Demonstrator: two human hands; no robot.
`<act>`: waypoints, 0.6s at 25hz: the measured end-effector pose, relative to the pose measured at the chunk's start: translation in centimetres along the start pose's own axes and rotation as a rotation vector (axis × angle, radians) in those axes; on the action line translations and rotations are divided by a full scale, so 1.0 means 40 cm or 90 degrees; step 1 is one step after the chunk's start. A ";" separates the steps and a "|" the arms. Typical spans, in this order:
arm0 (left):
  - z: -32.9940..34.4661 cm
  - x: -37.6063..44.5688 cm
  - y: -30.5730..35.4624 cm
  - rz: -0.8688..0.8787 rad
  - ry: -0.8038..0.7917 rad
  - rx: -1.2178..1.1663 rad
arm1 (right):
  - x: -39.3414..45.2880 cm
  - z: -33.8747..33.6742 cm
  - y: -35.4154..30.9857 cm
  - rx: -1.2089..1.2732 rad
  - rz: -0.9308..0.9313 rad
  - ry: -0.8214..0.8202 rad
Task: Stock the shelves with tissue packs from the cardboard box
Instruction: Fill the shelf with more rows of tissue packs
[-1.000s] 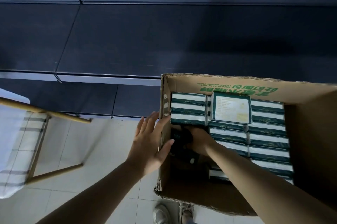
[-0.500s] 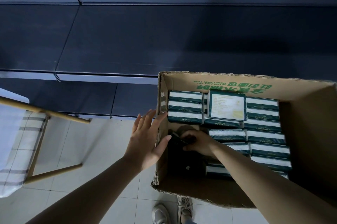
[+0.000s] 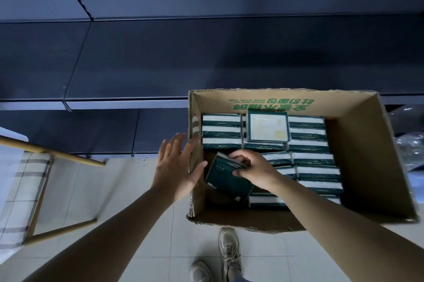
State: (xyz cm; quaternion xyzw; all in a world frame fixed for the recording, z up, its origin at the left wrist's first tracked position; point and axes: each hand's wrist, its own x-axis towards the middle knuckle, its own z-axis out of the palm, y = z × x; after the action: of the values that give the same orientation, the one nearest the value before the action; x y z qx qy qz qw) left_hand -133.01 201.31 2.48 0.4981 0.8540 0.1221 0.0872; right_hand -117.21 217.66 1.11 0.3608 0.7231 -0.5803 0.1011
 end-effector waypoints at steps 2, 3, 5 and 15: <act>-0.035 0.001 0.018 -0.015 -0.006 0.062 | -0.054 -0.036 -0.037 0.001 -0.027 0.039; -0.058 0.000 0.030 -0.028 -0.017 0.078 | -0.083 -0.054 -0.060 0.005 -0.044 0.060; -0.116 -0.001 0.064 -0.039 -0.014 0.082 | -0.143 -0.094 -0.113 0.005 -0.074 0.106; -0.600 0.091 0.392 0.105 0.166 0.078 | -0.554 -0.400 -0.504 -0.012 -0.293 0.268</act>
State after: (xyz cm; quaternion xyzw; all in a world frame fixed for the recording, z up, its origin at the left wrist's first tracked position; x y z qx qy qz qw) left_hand -128.29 208.98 29.92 0.5510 0.8201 0.1401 -0.0652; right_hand -109.81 221.96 34.00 0.2988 0.7964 -0.4934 -0.1818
